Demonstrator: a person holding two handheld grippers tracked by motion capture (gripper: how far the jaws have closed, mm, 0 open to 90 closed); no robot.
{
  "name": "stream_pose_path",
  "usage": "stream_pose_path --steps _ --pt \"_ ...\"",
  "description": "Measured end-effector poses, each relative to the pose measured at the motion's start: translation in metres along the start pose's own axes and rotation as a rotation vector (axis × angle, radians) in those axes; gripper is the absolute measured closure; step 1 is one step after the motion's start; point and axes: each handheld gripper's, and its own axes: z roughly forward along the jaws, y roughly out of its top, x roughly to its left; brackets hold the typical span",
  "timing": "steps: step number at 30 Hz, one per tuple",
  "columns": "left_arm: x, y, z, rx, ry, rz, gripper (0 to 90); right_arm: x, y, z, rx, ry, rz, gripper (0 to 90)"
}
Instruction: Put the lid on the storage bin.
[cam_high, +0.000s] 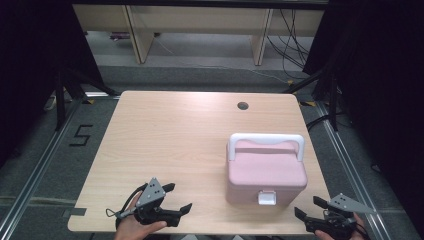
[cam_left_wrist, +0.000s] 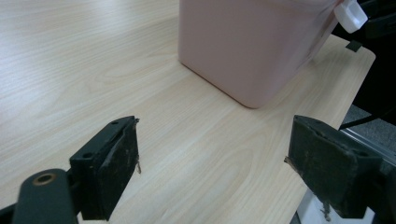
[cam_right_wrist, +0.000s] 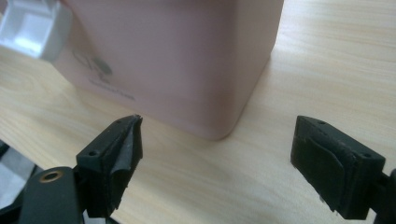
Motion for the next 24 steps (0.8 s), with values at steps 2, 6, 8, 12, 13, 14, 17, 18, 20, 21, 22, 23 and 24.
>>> stream_pose_path --steps 2,6,8,12,13,14,17,18,20,21,22,23,24 --pt "0.000 -0.002 -0.001 0.006 0.003 0.004 15.4 0.002 -0.002 0.000 0.014 0.001 0.005 17.7" --pt "-0.002 -0.006 -0.001 0.002 0.001 0.018 15.4 0.001 -0.006 0.000 0.024 -0.003 0.002 18.0" --pt "-0.004 -0.007 -0.003 0.011 0.008 0.035 15.4 0.002 -0.009 -0.001 0.025 -0.007 0.013 18.1" --pt "-0.007 -0.011 -0.003 0.007 0.008 0.045 15.4 0.002 -0.013 -0.001 0.034 -0.020 -0.052 18.6" --pt "-0.007 -0.012 -0.004 0.010 0.010 0.056 15.4 0.002 -0.015 -0.002 0.042 -0.018 -0.058 18.7" --pt "-0.008 -0.014 -0.003 0.009 0.012 0.063 15.4 0.002 -0.015 -0.002 0.042 -0.018 -0.058 18.7" --pt "-0.010 -0.017 -0.003 0.019 0.021 0.083 15.4 0.001 -0.017 -0.003 0.037 -0.031 -0.065 18.8" --pt "-0.010 -0.018 -0.004 0.029 0.029 0.087 15.4 0.001 -0.018 -0.003 0.033 -0.033 -0.063 18.8" --pt "-0.011 -0.020 -0.005 0.030 0.028 0.090 15.4 0.000 -0.021 -0.003 0.037 -0.040 -0.065 18.8" --pt "-0.011 -0.020 -0.005 0.033 0.029 0.097 15.4 0.000 -0.022 -0.003 0.039 -0.035 -0.072 18.8" --pt "-0.012 -0.022 -0.005 0.036 0.033 0.107 15.4 0.000 -0.022 -0.003 0.042 -0.037 -0.074 18.8" --pt "-0.013 -0.023 -0.004 0.035 0.036 0.109 15.4 0.000 -0.023 -0.003 0.047 -0.037 -0.073 18.7" --pt "-0.013 -0.024 -0.004 0.045 0.043 0.120 15.4 -0.001 -0.024 -0.003 0.045 -0.039 -0.078 18.8"
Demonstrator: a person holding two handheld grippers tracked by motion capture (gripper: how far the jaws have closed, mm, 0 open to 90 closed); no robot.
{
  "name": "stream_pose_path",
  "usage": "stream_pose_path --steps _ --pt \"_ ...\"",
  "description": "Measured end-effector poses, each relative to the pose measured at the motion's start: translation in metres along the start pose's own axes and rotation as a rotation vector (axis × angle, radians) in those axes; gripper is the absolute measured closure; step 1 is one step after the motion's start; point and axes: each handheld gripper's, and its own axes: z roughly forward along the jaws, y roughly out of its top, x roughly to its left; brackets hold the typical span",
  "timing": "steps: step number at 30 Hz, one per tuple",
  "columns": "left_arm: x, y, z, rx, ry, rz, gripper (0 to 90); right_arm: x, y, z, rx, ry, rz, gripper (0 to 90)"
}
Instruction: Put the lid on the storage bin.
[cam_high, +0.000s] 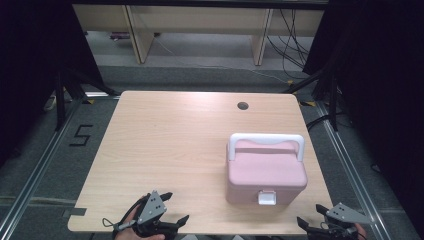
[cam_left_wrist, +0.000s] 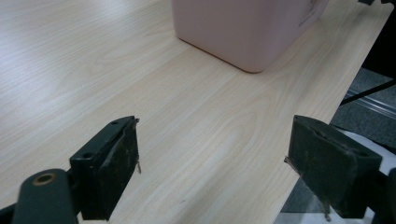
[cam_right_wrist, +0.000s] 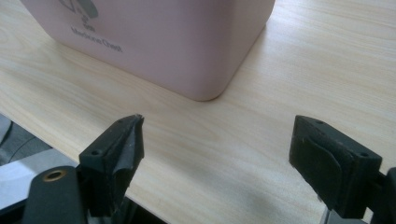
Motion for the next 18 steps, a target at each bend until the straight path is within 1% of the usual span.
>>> stream_pose_path --steps 1,2,5,7,8,11,17,18 --pt "-0.0009 -0.0005 0.0006 -0.007 -0.001 -0.006 15.4 0.0003 -0.0008 -0.0005 0.006 0.003 0.000 18.8" --pt "-0.0006 -0.0009 0.0002 -0.002 -0.001 -0.001 15.4 -0.0002 -0.0011 -0.0007 0.009 0.001 -0.006 18.7" --pt "-0.0002 -0.0018 0.0016 -0.011 0.000 -0.006 15.4 0.0005 -0.0034 -0.0009 0.005 -0.002 -0.009 18.5" --pt "-0.0002 -0.0020 0.0014 -0.006 0.002 -0.008 15.4 0.0003 -0.0041 -0.0009 0.012 0.005 -0.015 18.3" --pt "-0.0006 -0.0023 0.0021 -0.011 0.003 -0.011 15.4 0.0002 -0.0049 -0.0001 0.005 0.001 -0.017 18.1" --pt "-0.0001 -0.0020 0.0016 -0.008 0.002 -0.007 15.4 -0.0003 -0.0060 -0.0010 0.016 -0.010 -0.018 17.7" --pt "-0.0002 -0.0023 0.0021 -0.012 0.003 -0.013 15.4 0.0001 -0.0068 -0.0007 0.019 -0.002 -0.020 17.7" --pt "-0.0003 -0.0023 0.0022 -0.012 0.003 -0.013 15.4 -0.0005 -0.0069 -0.0007 0.022 -0.002 -0.027 17.8"
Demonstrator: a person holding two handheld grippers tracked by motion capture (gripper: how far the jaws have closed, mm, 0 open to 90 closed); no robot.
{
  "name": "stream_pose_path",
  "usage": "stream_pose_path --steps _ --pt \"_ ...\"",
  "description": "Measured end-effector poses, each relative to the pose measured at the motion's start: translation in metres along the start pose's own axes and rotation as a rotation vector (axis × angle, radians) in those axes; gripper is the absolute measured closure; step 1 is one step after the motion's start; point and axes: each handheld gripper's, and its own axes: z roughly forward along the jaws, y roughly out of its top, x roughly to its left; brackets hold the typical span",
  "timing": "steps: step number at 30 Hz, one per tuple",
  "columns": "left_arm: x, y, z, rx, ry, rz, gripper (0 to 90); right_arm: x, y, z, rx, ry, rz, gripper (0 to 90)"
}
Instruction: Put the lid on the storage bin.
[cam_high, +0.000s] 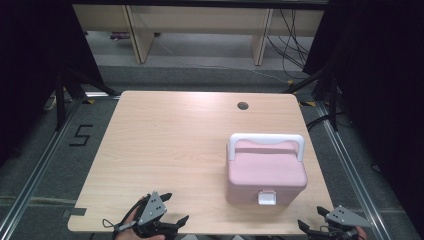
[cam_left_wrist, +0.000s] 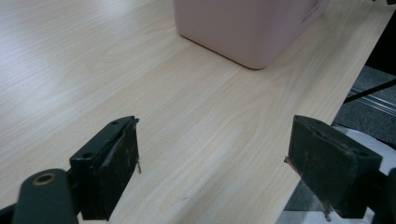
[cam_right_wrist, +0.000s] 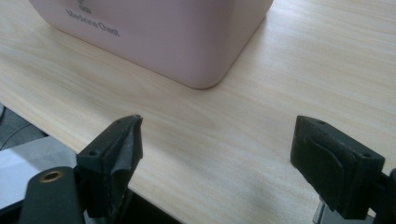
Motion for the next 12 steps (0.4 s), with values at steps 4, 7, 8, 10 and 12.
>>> stream_pose_path --steps 4,7,8,10,12 --pt "0.0004 0.0003 -0.0004 0.018 -0.002 0.009 15.4 -0.0001 -0.0007 0.0011 -0.008 -0.002 0.001 17.7" --pt "0.0003 0.0003 -0.0003 0.018 0.000 0.013 15.4 -0.0002 -0.0008 0.0007 -0.005 -0.005 0.005 17.6" --pt "0.0003 0.0003 -0.0004 0.019 -0.001 0.012 15.5 -0.0003 -0.0007 0.0004 0.002 0.000 0.005 17.6" --pt "0.0004 0.0002 -0.0004 0.019 -0.001 0.012 15.5 0.0034 -0.0012 0.0002 0.019 0.013 0.054 17.4" --pt "-0.0002 -0.0001 -0.0001 0.013 -0.001 0.003 15.5 -0.0004 -0.0010 0.0014 0.005 0.001 0.005 17.1"
